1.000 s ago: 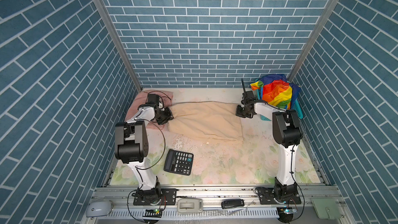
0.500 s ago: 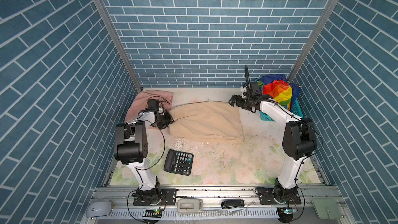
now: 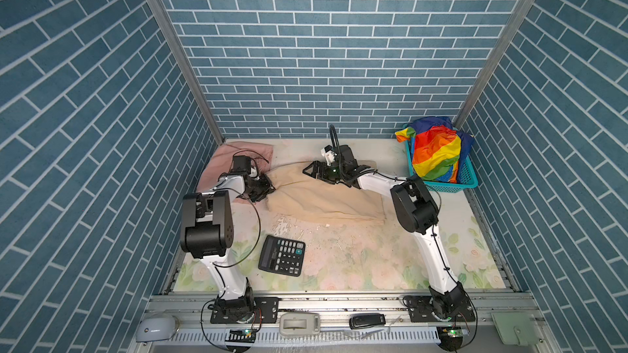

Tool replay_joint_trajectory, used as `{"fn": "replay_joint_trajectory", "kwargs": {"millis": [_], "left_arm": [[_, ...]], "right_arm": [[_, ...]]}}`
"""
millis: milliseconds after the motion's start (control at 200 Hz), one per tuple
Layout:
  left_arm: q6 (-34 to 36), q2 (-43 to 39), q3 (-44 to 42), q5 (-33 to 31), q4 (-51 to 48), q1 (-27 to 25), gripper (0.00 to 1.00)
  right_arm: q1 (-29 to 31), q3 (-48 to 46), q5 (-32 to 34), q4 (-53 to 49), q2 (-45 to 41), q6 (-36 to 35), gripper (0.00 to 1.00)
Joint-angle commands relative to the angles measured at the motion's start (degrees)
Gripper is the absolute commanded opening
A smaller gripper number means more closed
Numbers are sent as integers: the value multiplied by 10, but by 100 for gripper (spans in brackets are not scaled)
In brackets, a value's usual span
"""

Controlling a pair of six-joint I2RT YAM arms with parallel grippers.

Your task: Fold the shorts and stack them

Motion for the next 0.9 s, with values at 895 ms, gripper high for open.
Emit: {"fn": "replay_joint_trajectory", "kwargs": {"millis": [895], "left_arm": [[10, 12, 11, 16, -1, -9, 0]], "right_arm": [[-84, 166, -23, 41, 16, 44, 99]]}}
